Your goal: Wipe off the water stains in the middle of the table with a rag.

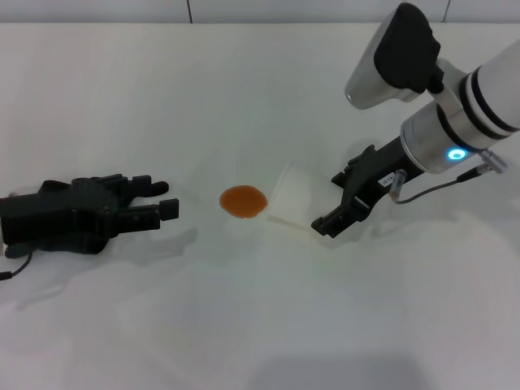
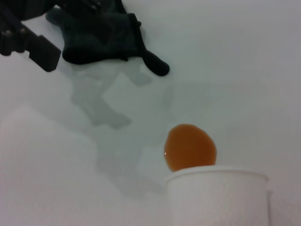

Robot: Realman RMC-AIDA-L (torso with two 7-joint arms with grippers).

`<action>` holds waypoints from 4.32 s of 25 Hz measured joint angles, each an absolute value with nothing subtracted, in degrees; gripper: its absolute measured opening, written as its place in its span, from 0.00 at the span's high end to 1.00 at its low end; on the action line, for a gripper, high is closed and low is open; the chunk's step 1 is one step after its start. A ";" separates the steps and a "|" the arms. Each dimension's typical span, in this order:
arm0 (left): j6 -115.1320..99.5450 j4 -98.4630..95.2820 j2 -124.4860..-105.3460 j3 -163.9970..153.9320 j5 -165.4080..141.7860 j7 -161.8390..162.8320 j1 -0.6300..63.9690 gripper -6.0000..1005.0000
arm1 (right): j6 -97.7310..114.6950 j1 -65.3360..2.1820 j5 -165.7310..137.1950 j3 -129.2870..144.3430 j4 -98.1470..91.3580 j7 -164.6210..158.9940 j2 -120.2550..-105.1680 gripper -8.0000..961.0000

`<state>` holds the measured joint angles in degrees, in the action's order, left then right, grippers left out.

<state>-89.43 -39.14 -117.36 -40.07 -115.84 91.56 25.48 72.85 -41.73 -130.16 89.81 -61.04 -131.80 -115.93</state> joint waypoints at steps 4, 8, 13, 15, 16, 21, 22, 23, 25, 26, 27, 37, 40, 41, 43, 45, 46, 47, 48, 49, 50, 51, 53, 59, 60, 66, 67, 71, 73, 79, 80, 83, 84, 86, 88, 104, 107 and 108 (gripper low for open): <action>-89.32 -39.15 -117.31 -40.08 -115.84 91.58 25.56 0.15 | 72.56 -41.73 -130.16 90.16 -60.83 -131.82 -116.01 0.21; -88.88 -39.11 -117.25 -40.08 -115.84 91.65 25.63 0.15 | 71.84 -41.74 -130.16 90.90 -60.54 -131.83 -116.02 0.22; -88.85 -39.11 -117.24 -40.08 -115.84 91.67 25.66 0.15 | 71.05 -41.82 -129.99 91.59 -59.84 -131.84 -116.01 0.23; -88.85 -39.11 -117.24 -40.08 -115.84 91.67 25.66 0.15 | 71.02 -41.82 -129.66 91.59 -59.84 -131.84 -116.01 0.23; -88.85 -39.11 -117.25 -40.08 -115.84 91.67 25.66 0.15 | 71.01 -41.81 -129.48 91.59 -59.84 -131.84 -116.01 0.23; -88.85 -39.11 -117.31 -40.13 -115.84 91.67 25.66 0.15 | 70.93 -41.78 -129.38 91.58 -59.84 -131.83 -116.02 0.24; -88.85 -39.11 -117.34 -40.14 -115.84 91.67 25.67 0.15 | 70.92 -41.77 -129.37 91.58 -59.82 -131.83 -116.01 0.24; -88.85 -39.11 -117.35 -40.13 -115.84 91.67 25.67 0.15 | 70.92 -41.77 -129.37 91.58 -59.82 -131.82 -116.01 0.24; -88.85 -39.11 -117.35 -40.10 -115.84 91.70 25.67 0.15 | 70.92 -41.76 -129.35 91.59 -59.82 -131.76 -116.01 0.25; -88.85 -39.12 -117.35 -40.09 -115.84 91.73 25.70 0.15 | 70.91 -41.77 -129.35 91.61 -59.82 -131.71 -116.01 0.25; -88.86 -39.11 -117.35 -40.09 -115.84 91.74 25.75 0.15 | 70.92 -41.79 -129.35 91.62 -59.82 -131.67 -116.01 0.25; -88.85 -39.11 -117.33 -40.14 -115.86 91.85 25.94 0.15 | 71.19 -41.78 -129.35 91.67 -59.99 -131.67 -115.92 0.32; -88.86 -39.11 -117.33 -40.14 -115.85 91.85 26.00 0.15 | 71.49 -41.76 -129.37 91.57 -60.74 -131.67 -115.89 0.32; -88.86 -39.12 -117.33 -40.11 -115.85 91.85 25.96 0.15 | 71.79 -41.70 -129.36 91.36 -61.58 -131.65 -115.78 0.32; -88.86 -39.11 -117.32 -40.07 -115.87 91.85 25.84 0.15 | 72.55 -41.19 -129.34 90.29 -63.79 -131.35 -115.50 0.33; -88.86 -39.11 -117.20 -40.05 -115.90 91.89 25.55 0.15 | 73.49 -40.06 -129.31 88.14 -67.10 -130.61 -115.35 0.33; -88.86 -39.11 -117.17 -40.05 -115.93 91.90 25.51 0.15 | 74.14 -38.94 -129.12 86.02 -69.37 -129.67 -115.31 0.33; -88.85 -39.11 -117.15 -40.05 -116.01 91.91 25.51 0.15 | 74.50 -38.05 -128.63 84.40 -70.87 -128.70 -115.32 0.33; -88.85 -39.11 -117.14 -40.06 -116.02 91.91 25.51 0.15 | 74.81 -37.26 -128.14 83.00 -72.15 -127.63 -115.31 0.33; -88.82 -39.11 -117.14 -40.07 -116.02 91.91 25.50 0.15 | 74.82 -36.01 -126.85 81.21 -73.49 -125.99 -115.31 0.33; -88.80 -39.11 -117.14 -40.07 -116.01 91.93 25.50 0.15 | 74.62 -34.90 -125.19 79.71 -74.32 -124.13 -115.32 0.33; -88.79 -39.11 -117.14 -40.07 -115.96 91.93 25.50 0.15 | 74.28 -33.54 -123.25 78.06 -74.69 -121.65 -115.35 0.33; -88.76 -39.11 -117.16 -40.08 -115.93 91.93 25.65 0.15 | 73.40 -31.29 -119.17 75.85 -74.55 -117.32 -115.45 0.33; -88.08 -39.11 -117.27 -40.13 -116.07 91.93 26.10 0.15 | 70.01 -23.08 -98.12 74.04 -68.58 -95.50 -115.63 0.33; -88.07 -39.11 -117.23 -40.11 -116.07 91.93 26.01 0.15 | 69.78 -22.46 -94.51 74.06 -66.43 -91.51 -115.61 0.33; -87.77 -39.11 -117.15 -40.22 -116.16 92.07 26.44 0.15 | 70.73 -21.34 -76.78 73.97 -52.36 -73.99 -115.33 0.34; -87.59 -39.11 -117.15 -40.26 -116.17 92.20 26.59 0.15 | 70.82 -21.40 -75.37 74.10 -50.39 -71.92 -115.43 0.34; -87.21 -39.11 -117.16 -40.28 -116.21 92.46 26.86 0.15 | 70.88 -22.56 -71.74 75.55 -44.15 -63.89 -115.81 0.34; -87.19 -39.11 -117.16 -40.15 -116.22 92.46 26.88 0.15 | 70.89 -23.23 -70.16 76.63 -41.78 -60.08 -115.84 0.34; -86.67 -39.11 -117.27 -40.08 -116.26 92.46 26.74 0.15 | 69.20 -23.72 -69.01 79.87 -39.31 -51.79 -115.85 0.34; -86.64 -39.11 -117.29 -40.07 -116.27 92.46 26.71 0.15 | 68.53 -23.71 -68.97 80.40 -38.97 -50.84 -115.88 0.34; -86.59 -39.11 -117.36 -40.11 -116.28 92.46 26.75 0.15 | 66.70 -23.90 -68.75 81.16 -37.52 -49.33 -115.98 0.34; -86.57 -39.11 -117.38 -40.15 -116.28 92.46 26.80 0.15 | 65.99 -24.00 -68.66 81.38 -36.65 -48.60 -116.00 0.34; -86.56 -39.11 -117.42 -40.14 -116.28 92.46 26.88 0.15 | 65.34 -24.22 -68.04 81.62 -35.31 -47.55 -116.01 0.34; -86.56 -39.11 -117.42 -40.08 -116.28 92.46 26.92 0.15 | 64.61 -24.70 -66.57 81.79 -33.65 -46.66 -116.02 0.34; -86.48 -39.11 -117.35 -40.22 -116.28 92.54 26.89 0.15 | 60.01 -25.93 -63.91 81.85 -26.73 -45.50 -116.10 0.34; -86.48 -39.11 -117.27 -40.29 -116.28 92.55 26.93 0.15 | 59.19 -26.01 -63.63 81.84 -25.93 -45.31 -116.14 0.34; -86.48 -39.11 -117.26 -40.31 -116.28 92.55 26.93 0.15 | 58.99 -26.03 -63.63 81.86 -25.69 -45.25 -116.16 0.34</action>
